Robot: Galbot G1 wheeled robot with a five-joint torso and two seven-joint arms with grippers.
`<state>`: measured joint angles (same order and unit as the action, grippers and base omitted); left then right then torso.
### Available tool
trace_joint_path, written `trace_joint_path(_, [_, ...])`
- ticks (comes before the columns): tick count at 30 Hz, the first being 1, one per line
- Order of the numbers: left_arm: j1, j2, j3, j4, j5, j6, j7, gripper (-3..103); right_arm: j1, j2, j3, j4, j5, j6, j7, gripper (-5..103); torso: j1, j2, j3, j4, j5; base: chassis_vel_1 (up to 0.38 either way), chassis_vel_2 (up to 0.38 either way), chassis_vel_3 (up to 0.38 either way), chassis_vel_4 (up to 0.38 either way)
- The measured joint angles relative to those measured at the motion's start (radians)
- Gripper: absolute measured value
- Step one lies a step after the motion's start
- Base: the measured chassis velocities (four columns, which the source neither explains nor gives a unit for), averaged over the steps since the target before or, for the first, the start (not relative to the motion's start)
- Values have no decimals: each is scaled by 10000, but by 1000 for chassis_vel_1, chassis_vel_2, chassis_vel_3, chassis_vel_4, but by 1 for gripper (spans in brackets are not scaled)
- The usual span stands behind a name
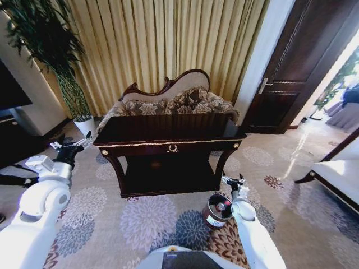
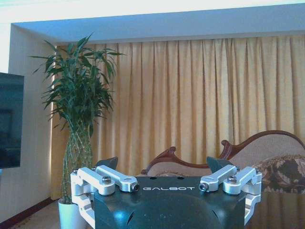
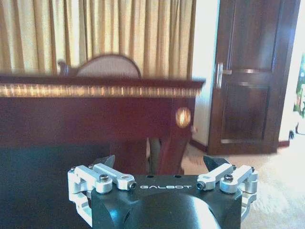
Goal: Move to the front of the table and place the trash on the table into the trash bin.
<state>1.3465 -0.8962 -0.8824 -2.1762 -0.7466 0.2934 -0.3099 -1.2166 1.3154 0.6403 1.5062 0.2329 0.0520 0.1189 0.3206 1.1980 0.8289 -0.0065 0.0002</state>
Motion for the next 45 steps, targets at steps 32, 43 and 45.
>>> trace_joint_path(32, [171, -245, 213, -251, 189, -760, 432, 100, -1209, -1545, -1558, 6839, 2946, -1896, -1, 100, 0, 0, 0, -1, -1, 0, 0, 0, 0])
trace_joint_path(43, [108, -265, 465, -188, 369, -762, 512, 100, -1203, -1762, -1495, 6939, 3116, -2003, -2, 100, 0, 0, 0, -1, -1, 0, 0, 0, 0])
trace_joint_path(45, [105, -256, 469, -163, 377, -762, 532, 100, -1203, -1759, -1491, 6939, 3116, -2018, -2, 100, 0, 0, 0, -1, -1, 0, 0, 0, 0])
